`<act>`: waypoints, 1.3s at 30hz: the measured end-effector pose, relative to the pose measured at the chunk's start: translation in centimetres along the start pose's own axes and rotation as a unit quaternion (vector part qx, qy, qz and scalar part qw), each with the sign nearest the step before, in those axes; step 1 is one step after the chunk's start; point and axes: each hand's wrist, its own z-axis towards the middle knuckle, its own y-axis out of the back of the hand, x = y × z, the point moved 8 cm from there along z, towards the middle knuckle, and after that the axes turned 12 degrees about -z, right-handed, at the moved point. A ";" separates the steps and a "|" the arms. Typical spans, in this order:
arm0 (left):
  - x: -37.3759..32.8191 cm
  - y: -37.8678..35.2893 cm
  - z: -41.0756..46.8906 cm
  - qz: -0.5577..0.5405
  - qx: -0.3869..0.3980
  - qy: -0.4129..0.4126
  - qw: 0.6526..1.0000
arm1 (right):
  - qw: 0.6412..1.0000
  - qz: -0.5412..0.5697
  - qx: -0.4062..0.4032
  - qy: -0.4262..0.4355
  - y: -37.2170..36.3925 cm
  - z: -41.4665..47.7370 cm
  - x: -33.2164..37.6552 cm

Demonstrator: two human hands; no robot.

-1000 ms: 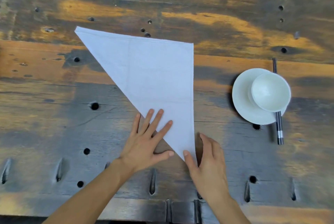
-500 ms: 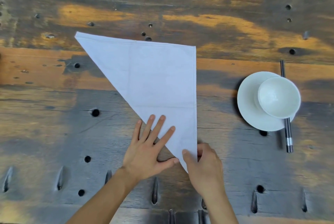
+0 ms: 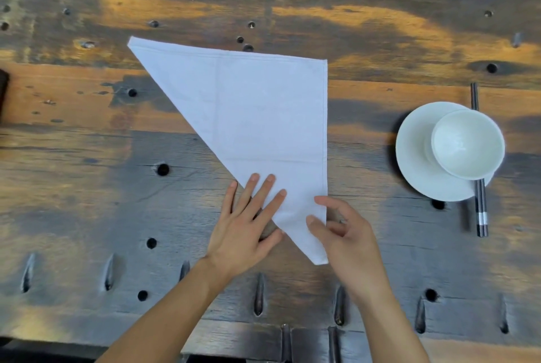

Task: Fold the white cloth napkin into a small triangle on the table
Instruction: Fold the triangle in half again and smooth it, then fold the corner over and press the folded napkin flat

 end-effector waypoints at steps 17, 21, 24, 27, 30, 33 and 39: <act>4.8 6.0 2.7 -0.056 -0.139 -0.001 0.989 | 0.948 -0.131 -0.048 0.286 2.5 3.9 11.7; 6.7 7.4 3.1 -0.067 -0.163 0.036 0.984 | 0.953 -0.121 -0.003 0.278 1.3 6.3 13.6; 8.2 8.0 3.5 -0.085 -0.157 0.071 0.981 | 0.948 -0.135 -0.059 0.281 1.3 9.2 14.0; 9.5 8.1 4.0 -0.162 -0.131 0.120 0.971 | 0.933 -0.177 -0.116 0.290 1.2 11.6 14.4; 10.3 8.1 4.5 -0.234 -0.101 0.164 0.953 | 0.915 -0.231 -0.165 0.287 1.4 13.8 14.6; 11.1 8.5 4.9 -0.266 -0.088 0.208 0.937 | 0.897 -0.293 -0.192 0.270 1.5 15.8 14.2; 12.4 8.2 5.0 -0.325 -0.047 0.253 0.910 | 0.911 -0.261 -0.230 0.222 2.1 16.9 13.4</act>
